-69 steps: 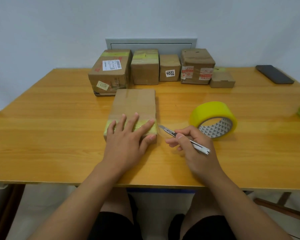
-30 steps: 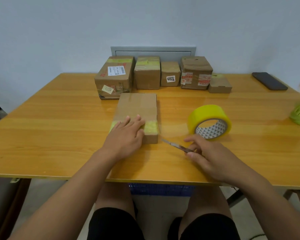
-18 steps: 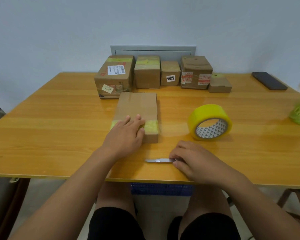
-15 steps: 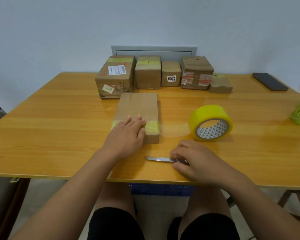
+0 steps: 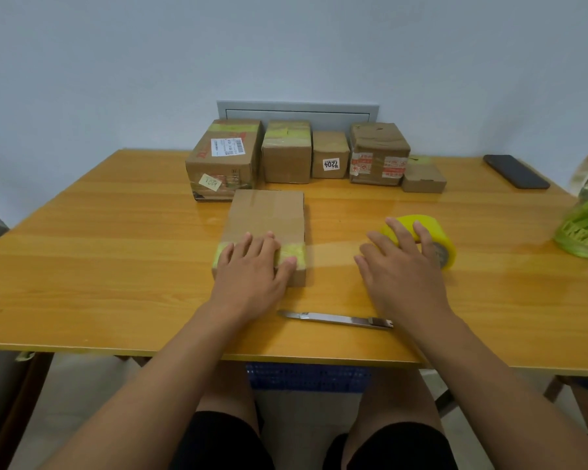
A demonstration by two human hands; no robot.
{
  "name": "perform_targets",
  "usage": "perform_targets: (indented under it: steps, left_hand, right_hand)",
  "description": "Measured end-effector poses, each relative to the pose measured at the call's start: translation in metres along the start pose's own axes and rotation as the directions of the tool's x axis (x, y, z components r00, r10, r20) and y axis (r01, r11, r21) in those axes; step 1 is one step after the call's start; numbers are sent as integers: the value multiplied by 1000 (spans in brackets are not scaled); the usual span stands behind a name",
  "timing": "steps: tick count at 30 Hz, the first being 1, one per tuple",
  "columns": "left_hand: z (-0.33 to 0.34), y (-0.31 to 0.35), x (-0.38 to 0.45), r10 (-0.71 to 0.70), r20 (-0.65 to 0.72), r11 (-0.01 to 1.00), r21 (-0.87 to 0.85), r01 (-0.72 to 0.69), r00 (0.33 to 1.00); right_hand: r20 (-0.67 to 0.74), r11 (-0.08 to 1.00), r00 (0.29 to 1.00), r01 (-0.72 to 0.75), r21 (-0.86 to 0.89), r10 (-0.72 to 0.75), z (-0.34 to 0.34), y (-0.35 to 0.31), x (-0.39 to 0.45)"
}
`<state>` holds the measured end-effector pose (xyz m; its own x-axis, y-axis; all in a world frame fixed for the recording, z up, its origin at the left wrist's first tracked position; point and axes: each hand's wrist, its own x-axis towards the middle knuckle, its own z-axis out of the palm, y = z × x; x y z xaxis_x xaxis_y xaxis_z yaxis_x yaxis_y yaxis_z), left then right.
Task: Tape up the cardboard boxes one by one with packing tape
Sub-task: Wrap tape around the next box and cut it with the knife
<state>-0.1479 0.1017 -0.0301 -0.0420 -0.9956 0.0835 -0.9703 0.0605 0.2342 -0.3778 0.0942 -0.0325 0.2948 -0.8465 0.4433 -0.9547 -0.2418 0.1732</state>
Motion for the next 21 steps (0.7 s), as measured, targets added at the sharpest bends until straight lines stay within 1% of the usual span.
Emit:
perform_targets:
  steps: [2, 5, 9, 13, 18, 21]
  left_hand:
    - [0, -2, 0, 12, -11, 1000, 1, -12, 1000]
    - [-2, -8, 0, 46, 19, 999, 0, -46, 999]
    - [-6, -22, 1, 74, 45, 997, -2, -74, 996]
    - [-8, -27, 1, 48, 52, 999, 12, -49, 997]
    - [-5, -22, 0, 4, 19, 999, 37, -5, 1000]
    - [-3, -19, -1, -17, 6, 999, 48, 17, 1000]
  right_hand:
    - [-43, 1000, 999, -5, 19, 6, -1, 4, 0]
    - [-77, 1000, 997, 10, 27, -8, 1, 7, 1]
    - [-81, 999, 997, -3, 36, 6, 2, 13, 1]
    - [-48, 997, 998, -35, 62, 38, 2, 26, 0]
    - [-41, 999, 999, 22, 33, -21, 1, 22, -2]
    - [-30, 1000, 999, 26, -10, -26, -1, 20, -1]
